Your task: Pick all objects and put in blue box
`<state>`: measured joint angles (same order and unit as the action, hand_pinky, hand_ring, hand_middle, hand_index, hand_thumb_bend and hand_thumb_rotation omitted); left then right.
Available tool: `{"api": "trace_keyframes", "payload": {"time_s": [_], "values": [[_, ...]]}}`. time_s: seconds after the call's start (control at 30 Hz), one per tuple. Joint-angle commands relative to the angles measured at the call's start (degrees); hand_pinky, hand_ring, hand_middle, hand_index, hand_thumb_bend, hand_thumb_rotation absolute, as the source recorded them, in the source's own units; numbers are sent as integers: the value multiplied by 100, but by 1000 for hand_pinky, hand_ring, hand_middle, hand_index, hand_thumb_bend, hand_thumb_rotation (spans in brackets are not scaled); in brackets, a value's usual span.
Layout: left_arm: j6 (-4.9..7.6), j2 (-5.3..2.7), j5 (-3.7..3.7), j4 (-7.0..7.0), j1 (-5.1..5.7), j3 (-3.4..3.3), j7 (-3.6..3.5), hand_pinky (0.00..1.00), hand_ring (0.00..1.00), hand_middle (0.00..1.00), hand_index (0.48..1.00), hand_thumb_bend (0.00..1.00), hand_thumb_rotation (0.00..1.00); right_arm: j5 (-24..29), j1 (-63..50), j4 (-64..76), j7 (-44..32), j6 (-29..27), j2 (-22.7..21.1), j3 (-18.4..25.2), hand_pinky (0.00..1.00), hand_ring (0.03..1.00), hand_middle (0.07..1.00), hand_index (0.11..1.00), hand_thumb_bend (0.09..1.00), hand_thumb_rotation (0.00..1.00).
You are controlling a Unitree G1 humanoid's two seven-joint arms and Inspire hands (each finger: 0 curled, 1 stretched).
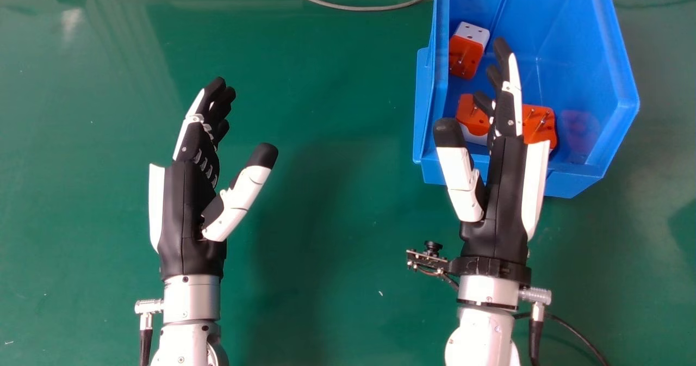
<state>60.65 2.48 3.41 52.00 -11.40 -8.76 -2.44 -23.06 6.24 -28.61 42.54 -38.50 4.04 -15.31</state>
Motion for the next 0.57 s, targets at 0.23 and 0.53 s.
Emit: {"api": "trace_keyframes", "payload": {"time_s": [0.23,0.53], "values": [[125,-26,28,-100,-4,-4,-37,935,917,890,869,844,528,-80,19,83,32,-127,396,-45,841,927,947,907,586,1000],[125,0,-65,-114,8,-4,37,927,914,886,862,839,535,-127,12,80,101,-162,405,-43,840,928,948,912,588,1000]]}}
